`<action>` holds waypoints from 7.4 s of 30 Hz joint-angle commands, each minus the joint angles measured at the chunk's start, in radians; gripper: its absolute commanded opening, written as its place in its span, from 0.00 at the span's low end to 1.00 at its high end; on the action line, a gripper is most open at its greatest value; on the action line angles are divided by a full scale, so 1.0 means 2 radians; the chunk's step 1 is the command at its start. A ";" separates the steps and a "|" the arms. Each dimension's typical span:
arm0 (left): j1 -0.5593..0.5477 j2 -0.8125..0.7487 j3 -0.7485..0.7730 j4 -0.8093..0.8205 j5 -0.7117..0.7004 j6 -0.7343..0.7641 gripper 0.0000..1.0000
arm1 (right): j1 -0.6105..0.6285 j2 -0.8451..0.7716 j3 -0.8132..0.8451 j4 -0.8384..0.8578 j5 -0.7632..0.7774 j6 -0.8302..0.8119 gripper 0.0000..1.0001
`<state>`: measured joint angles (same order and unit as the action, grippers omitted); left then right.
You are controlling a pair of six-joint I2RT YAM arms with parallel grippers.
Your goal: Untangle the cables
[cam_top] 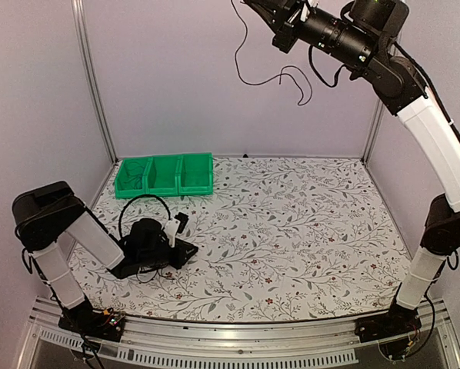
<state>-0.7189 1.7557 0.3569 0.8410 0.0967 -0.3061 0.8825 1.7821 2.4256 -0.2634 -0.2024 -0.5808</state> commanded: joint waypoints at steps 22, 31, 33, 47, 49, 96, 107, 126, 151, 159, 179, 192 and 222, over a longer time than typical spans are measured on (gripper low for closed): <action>-0.041 -0.368 0.066 -0.365 -0.164 -0.050 0.54 | -0.006 -0.081 -0.377 0.032 -0.056 0.063 0.00; -0.040 -0.280 0.129 -0.313 -0.072 -0.048 0.62 | -0.006 -0.055 -0.405 0.031 -0.071 0.062 0.00; -0.038 -0.245 0.158 -0.333 -0.056 -0.080 0.63 | -0.006 -0.046 -0.403 0.031 -0.071 0.063 0.00; -0.016 -0.164 0.228 -0.394 -0.043 -0.102 0.51 | -0.007 -0.014 -0.380 0.037 -0.076 0.070 0.00; -0.011 -0.167 0.229 -0.413 -0.044 -0.109 0.52 | -0.007 -0.014 -0.380 0.039 -0.075 0.071 0.00; 0.027 -0.210 0.168 -0.362 0.062 -0.092 0.61 | -0.007 0.015 -0.367 0.037 -0.066 0.072 0.00; 0.029 -0.147 0.219 -0.393 0.072 -0.088 0.58 | -0.007 0.020 -0.360 0.039 -0.066 0.072 0.00; 0.062 -0.152 0.223 -0.363 0.072 -0.086 0.00 | -0.018 0.023 -0.371 0.044 -0.031 0.080 0.00; 0.279 -0.189 0.341 -0.447 0.113 -0.048 0.00 | -0.068 0.117 -0.431 0.006 -0.128 0.105 0.28; 0.291 -0.138 0.372 -0.431 0.105 -0.024 0.00 | -0.068 0.087 -0.461 -0.006 -0.109 0.085 0.31; 0.296 0.060 0.535 -0.393 0.075 0.025 0.00 | -0.070 -0.017 -0.552 -0.048 -0.065 0.016 0.33; 0.305 0.190 0.624 -0.390 0.080 0.043 0.00 | -0.070 -0.028 -0.595 -0.049 -0.057 0.011 0.33; 0.287 0.123 0.607 -0.560 -0.012 -0.001 0.37 | -0.069 -0.005 -0.576 -0.031 -0.064 0.010 0.35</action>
<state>-0.1402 2.1376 1.5768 -0.1799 0.1482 -0.3405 0.7452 1.7554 1.2320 -0.3500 -0.3199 -0.5617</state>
